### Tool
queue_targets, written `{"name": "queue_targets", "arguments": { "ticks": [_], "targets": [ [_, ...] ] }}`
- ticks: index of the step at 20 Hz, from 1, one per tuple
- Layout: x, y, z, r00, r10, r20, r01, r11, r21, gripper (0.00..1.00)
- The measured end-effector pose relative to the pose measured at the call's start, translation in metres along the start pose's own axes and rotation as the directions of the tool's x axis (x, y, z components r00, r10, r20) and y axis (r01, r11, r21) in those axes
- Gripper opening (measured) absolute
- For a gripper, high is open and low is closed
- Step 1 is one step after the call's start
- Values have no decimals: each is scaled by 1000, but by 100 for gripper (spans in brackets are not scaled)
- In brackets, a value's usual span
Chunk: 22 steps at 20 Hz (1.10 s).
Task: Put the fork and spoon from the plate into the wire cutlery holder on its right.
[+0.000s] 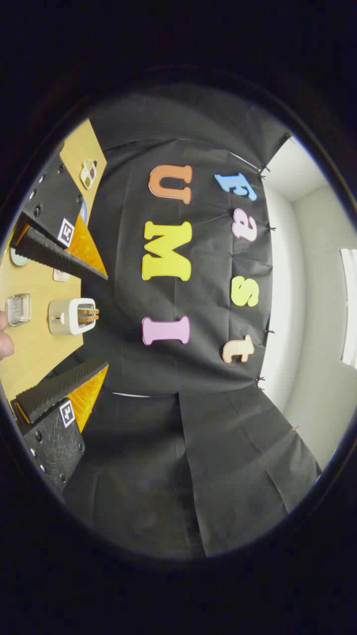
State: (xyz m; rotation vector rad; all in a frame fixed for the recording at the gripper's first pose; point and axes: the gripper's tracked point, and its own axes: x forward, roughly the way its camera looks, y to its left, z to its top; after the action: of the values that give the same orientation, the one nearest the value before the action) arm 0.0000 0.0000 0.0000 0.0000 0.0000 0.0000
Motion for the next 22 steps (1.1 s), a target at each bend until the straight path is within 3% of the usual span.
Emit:
{"name": "queue_targets", "arguments": {
  "ticks": [13, 22],
  "targets": [
    [1, 13, 0, 999, 32, -4, -32, 999, -13, 96],
    [6, 48, -27, 990, 100, -99, -103, 994, -21, 97]
  ]
}}
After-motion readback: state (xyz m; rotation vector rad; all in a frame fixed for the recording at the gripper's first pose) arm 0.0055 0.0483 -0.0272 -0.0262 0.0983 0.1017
